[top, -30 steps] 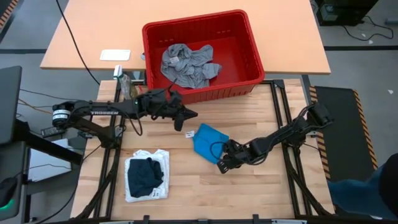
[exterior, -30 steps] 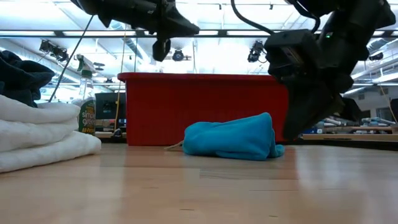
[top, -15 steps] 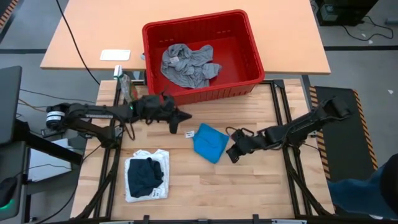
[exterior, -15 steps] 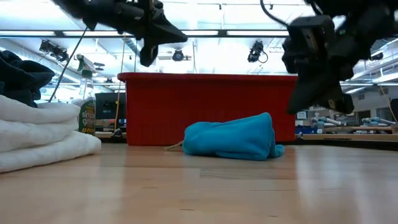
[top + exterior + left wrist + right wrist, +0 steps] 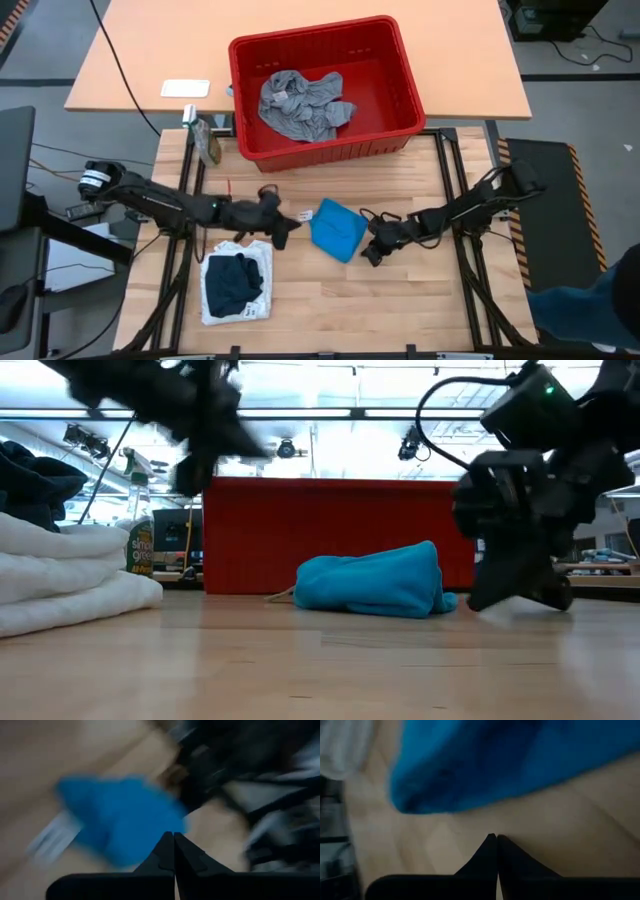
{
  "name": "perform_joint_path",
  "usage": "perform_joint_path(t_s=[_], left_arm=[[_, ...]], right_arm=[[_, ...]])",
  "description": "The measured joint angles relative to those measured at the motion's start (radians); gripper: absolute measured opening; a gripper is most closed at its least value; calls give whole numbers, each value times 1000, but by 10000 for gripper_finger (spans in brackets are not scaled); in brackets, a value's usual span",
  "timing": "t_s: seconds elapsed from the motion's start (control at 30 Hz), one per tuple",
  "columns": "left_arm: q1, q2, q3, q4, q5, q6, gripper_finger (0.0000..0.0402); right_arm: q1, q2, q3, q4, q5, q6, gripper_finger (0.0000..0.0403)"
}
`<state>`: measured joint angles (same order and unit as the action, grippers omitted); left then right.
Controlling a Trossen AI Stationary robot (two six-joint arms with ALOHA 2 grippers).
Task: Fold laundry
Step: Fold the light blue shorts
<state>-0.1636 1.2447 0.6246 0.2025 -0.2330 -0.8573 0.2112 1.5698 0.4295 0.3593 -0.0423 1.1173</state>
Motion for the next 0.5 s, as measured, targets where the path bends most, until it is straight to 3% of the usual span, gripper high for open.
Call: perform_joint_path(t_s=[0.13,0.23,0.4,0.5], left_arm=[[-47,31,-5,-176,-34,-123,0],[-47,65,1,-151,-34,-141,8],[-36,140,-1,-76,-35,-152,30],[-29,202,0,-24,-32,-140,44]], right_arm=[[-2,-29,11,66,-34,0,10],[-4,-95,22,85,-16,13,10],[-37,-213,34,92,102,-30,10],[-86,-208,48,38,145,-109,10]])
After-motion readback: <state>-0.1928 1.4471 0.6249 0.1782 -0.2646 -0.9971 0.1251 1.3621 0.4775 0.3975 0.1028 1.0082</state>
